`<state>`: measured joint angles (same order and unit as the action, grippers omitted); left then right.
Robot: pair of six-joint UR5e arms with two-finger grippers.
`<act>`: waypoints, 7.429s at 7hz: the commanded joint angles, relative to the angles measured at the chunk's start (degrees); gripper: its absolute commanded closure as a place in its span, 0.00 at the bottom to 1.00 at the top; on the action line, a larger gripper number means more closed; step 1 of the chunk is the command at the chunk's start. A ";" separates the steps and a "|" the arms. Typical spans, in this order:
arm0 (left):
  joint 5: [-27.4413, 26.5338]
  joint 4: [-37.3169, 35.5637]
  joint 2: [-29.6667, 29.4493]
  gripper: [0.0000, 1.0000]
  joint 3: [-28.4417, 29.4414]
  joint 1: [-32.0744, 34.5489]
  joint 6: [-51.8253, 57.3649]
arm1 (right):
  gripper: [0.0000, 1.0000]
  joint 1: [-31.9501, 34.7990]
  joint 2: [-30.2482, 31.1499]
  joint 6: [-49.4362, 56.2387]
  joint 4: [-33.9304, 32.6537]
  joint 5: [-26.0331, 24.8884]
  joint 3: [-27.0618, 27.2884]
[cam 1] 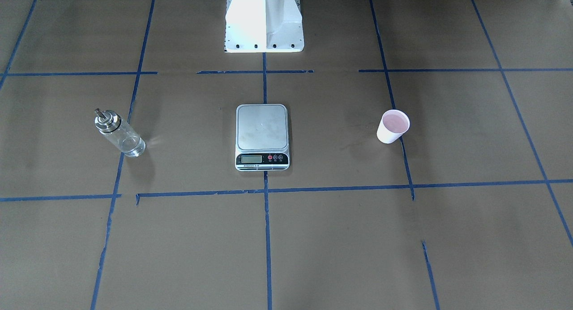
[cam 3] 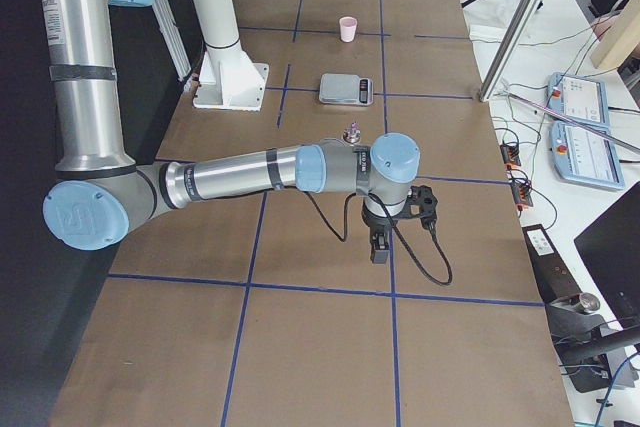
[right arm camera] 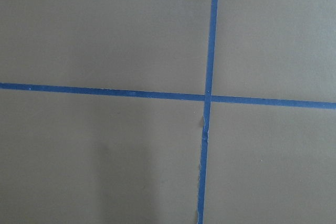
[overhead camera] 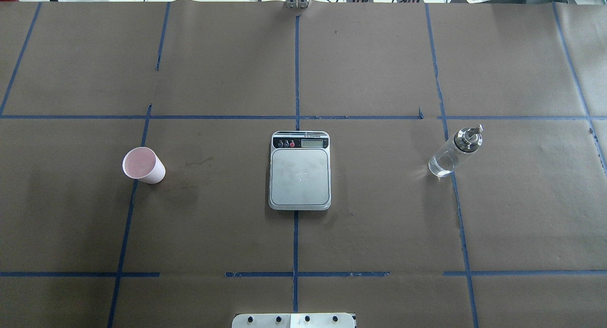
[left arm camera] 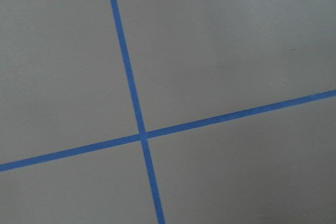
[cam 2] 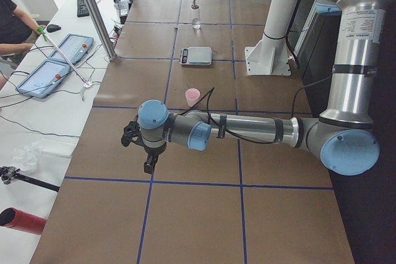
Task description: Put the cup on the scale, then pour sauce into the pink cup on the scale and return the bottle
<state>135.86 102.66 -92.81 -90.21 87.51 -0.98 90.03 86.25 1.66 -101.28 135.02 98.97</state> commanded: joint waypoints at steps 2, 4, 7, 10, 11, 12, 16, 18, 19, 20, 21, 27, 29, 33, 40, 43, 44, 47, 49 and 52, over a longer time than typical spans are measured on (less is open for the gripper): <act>-1.46 0.53 -0.78 0.00 -0.58 -0.32 1.96 | 0.00 0.14 0.24 -0.08 -0.06 0.15 -0.70; 1.66 1.83 0.26 0.00 -1.54 -0.50 2.56 | 0.00 0.06 1.29 -0.08 0.03 0.51 -0.79; 3.72 6.66 -0.27 0.00 -12.30 -17.39 -22.19 | 0.00 -2.39 1.12 -0.34 2.14 1.03 1.30; -1.08 15.61 -3.68 0.00 -15.18 -32.61 -55.61 | 0.00 -3.99 5.06 -1.91 2.23 9.97 6.40; -7.48 15.81 -3.87 0.00 -13.96 -37.10 -57.53 | 0.00 -7.55 4.99 -5.93 3.19 10.09 7.63; -8.32 15.81 -5.52 0.00 -11.16 -37.58 -57.55 | 0.00 -9.16 5.25 -8.49 6.07 9.83 7.73; -8.07 15.81 -5.80 0.06 -9.28 -39.87 -57.64 | 0.00 -10.31 5.34 -9.49 6.45 9.73 7.64; -7.81 15.55 -5.63 0.58 -9.20 -39.96 -57.81 | 0.00 -10.32 5.25 -9.57 6.45 9.91 7.64; -7.72 15.46 -5.54 0.96 -9.20 -40.05 -57.82 | 0.00 -10.32 5.25 -9.57 6.45 9.91 7.64; -7.72 15.11 -5.11 1.00 -9.28 -39.96 -58.25 | 0.00 -10.32 5.16 -9.57 6.45 9.91 7.64; -7.72 13.80 -5.19 1.00 -9.72 -39.96 -62.00 | 0.00 -10.32 4.99 -9.57 6.45 9.91 7.64; -6.83 -5.15 -23.57 1.00 -13.95 -40.65 -73.33 | 0.00 -13.30 4.54 -20.52 10.28 10.00 11.77; -10.67 -5.89 -30.29 1.00 -13.33 -45.04 -79.16 | 0.00 -15.49 4.72 -29.23 17.58 10.00 11.69; -24.12 -5.90 -38.23 1.00 -6.84 -56.46 -80.49 | 0.00 -18.66 5.07 -38.22 24.90 10.17 11.95; -26.00 -5.90 -40.96 0.44 -4.27 -58.07 -80.58 | 0.00 -19.45 5.16 -38.40 24.91 10.18 12.39; -25.38 -5.98 -40.09 0.37 -14.44 -55.28 -80.58 | 0.00 -26.27 5.08 -48.98 25.08 8.43 17.82; -22.43 -5.98 -39.47 0.37 -16.04 -51.34 -80.67 | 0.00 -30.92 5.07 -54.69 25.34 3.81 20.71; -15.37 -5.55 -34.05 0.38 -21.04 -37.89 -78.92 | 0.00 -47.01 14.17 -60.19 47.25 -16.22 21.97; -15.36 -5.81 -30.61 0.38 -21.94 -34.10 -71.65 | 0.00 -54.23 16.76 -66.22 51.18 -32.29 21.97; -16.06 -5.55 -19.03 0.35 -22.29 -32.40 -54.78 | 0.00 -69.39 17.29 -77.19 51.10 -58.78 21.97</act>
<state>120.24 97.01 -116.71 -112.48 54.56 -61.99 28.71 103.39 -69.39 -50.21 89.90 120.94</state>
